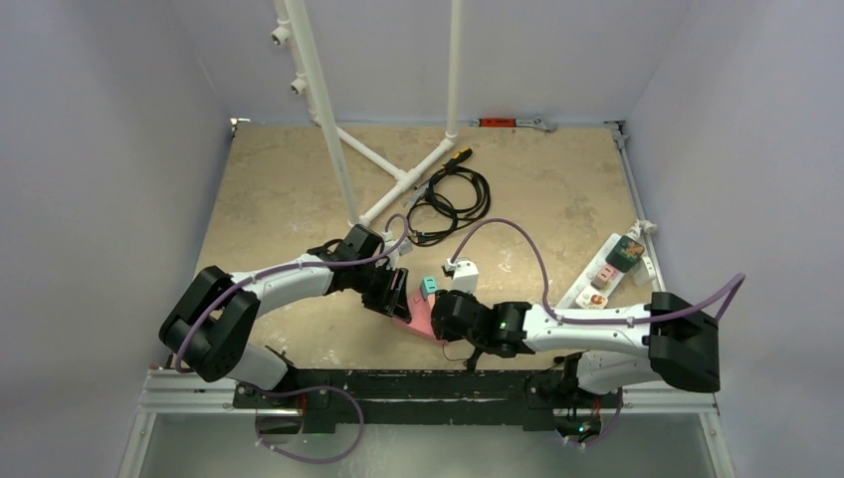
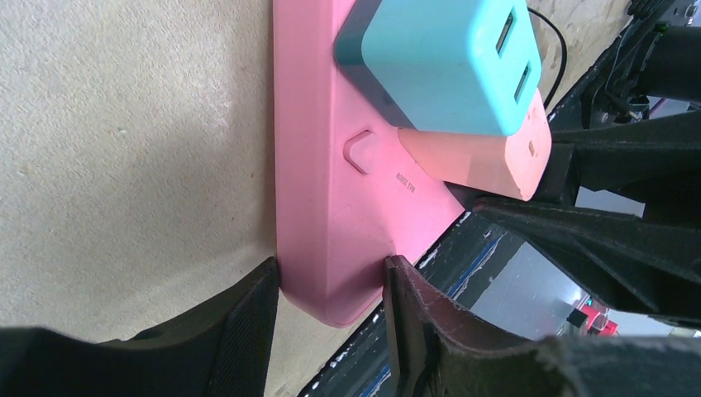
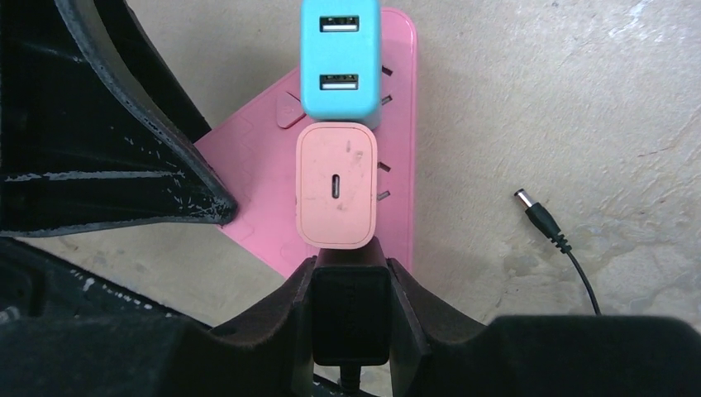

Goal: Pull the plug off the socket
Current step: Remove the plug from the socket.

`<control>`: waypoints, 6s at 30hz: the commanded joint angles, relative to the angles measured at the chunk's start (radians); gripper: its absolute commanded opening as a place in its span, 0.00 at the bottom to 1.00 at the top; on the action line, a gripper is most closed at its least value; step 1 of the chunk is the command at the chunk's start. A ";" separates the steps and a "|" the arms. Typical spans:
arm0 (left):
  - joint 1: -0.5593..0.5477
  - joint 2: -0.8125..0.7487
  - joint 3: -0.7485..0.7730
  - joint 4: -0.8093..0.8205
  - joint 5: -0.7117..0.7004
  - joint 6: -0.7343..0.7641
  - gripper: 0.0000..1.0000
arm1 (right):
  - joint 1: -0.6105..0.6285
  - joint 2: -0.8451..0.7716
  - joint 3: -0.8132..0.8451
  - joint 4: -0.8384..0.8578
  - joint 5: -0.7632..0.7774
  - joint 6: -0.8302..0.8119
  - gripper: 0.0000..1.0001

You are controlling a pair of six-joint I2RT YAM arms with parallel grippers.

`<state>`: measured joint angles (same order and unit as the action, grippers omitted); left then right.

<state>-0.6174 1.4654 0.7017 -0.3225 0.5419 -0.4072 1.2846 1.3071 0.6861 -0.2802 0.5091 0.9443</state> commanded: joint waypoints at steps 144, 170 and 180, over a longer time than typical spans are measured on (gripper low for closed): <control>-0.001 0.021 0.005 -0.027 -0.143 0.048 0.00 | -0.139 -0.059 0.024 -0.008 -0.137 -0.096 0.00; 0.000 0.022 0.008 -0.026 -0.135 0.052 0.00 | -0.024 0.165 0.253 -0.272 0.094 0.012 0.00; 0.000 0.021 0.007 -0.026 -0.135 0.051 0.00 | -0.054 0.068 0.165 -0.116 -0.033 -0.067 0.00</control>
<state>-0.6220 1.4689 0.7116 -0.2974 0.5194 -0.4080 1.2541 1.4349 0.8726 -0.4900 0.5156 0.9089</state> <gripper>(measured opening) 0.433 0.335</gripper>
